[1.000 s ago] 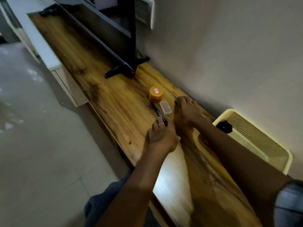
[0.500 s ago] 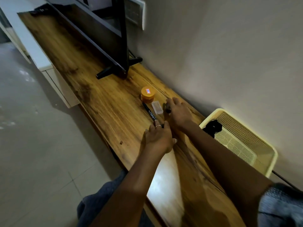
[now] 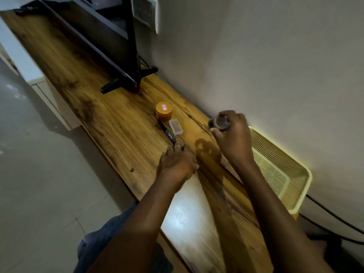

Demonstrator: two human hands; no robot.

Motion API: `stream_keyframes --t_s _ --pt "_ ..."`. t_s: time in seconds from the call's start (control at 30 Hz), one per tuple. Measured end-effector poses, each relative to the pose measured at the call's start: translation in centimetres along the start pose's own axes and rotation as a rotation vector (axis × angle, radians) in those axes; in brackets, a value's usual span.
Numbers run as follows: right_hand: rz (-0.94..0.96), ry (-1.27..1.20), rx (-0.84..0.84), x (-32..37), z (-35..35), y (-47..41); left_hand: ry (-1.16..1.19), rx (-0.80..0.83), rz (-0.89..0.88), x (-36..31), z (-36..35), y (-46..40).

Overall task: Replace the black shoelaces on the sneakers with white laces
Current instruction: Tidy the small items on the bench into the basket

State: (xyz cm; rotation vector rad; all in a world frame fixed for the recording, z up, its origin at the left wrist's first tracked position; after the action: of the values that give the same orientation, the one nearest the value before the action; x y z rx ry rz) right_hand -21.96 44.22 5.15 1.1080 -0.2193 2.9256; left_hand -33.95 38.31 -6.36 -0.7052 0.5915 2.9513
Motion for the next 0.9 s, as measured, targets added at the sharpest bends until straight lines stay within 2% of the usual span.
stream_keyframes --t_s 0.1,0.27,0.5,0.57,0.6,0.67,0.73,0.83,0.9 --pt "-0.157 0.075 -0.027 -4.7 3.3 0.7 -0.015 -0.004 0.004 0.2 0.0 0.0" --pt "-0.427 0.175 0.171 -12.3 3.0 2.0 -0.014 0.011 0.003 0.0 -0.2 0.1" --pt "-0.508 0.265 0.265 -15.1 1.8 2.4 -0.016 0.028 -0.005 -0.5 -0.1 0.1" --pt "-0.496 0.208 0.242 -14.1 2.6 2.3 0.0 0.033 -0.003 -0.6 -0.2 0.2" --pt "-0.462 0.175 0.16 -13.0 3.6 2.1 0.011 0.033 0.0 -0.5 -0.1 0.2" --pt "-0.303 0.133 -0.065 -9.7 5.5 1.6 0.028 0.017 0.016 -0.3 0.3 0.2" --pt "-0.135 0.044 -0.152 -5.7 5.1 1.4 0.034 -0.008 0.036 0.1 0.8 0.3" --pt "-0.004 -0.027 0.037 -1.3 -0.1 0.4 0.039 -0.029 0.082 1.0 1.4 0.7" --pt "0.033 0.014 0.195 0.9 -5.0 -0.1 0.052 -0.035 0.12 1.6 1.6 0.8"
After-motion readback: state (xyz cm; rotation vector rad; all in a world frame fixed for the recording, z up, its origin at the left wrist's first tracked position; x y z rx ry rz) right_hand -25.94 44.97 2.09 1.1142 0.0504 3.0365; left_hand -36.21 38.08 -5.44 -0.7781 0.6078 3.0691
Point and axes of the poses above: each hand's wrist, its own y-axis away from the middle knuckle, its own z-axis out of the back of the hand, x = y × z, the point moved 10 cm from there along -y, towards the middle knuckle, and after that the axes turned 12 degrees about -z, right-handed, at the moved point
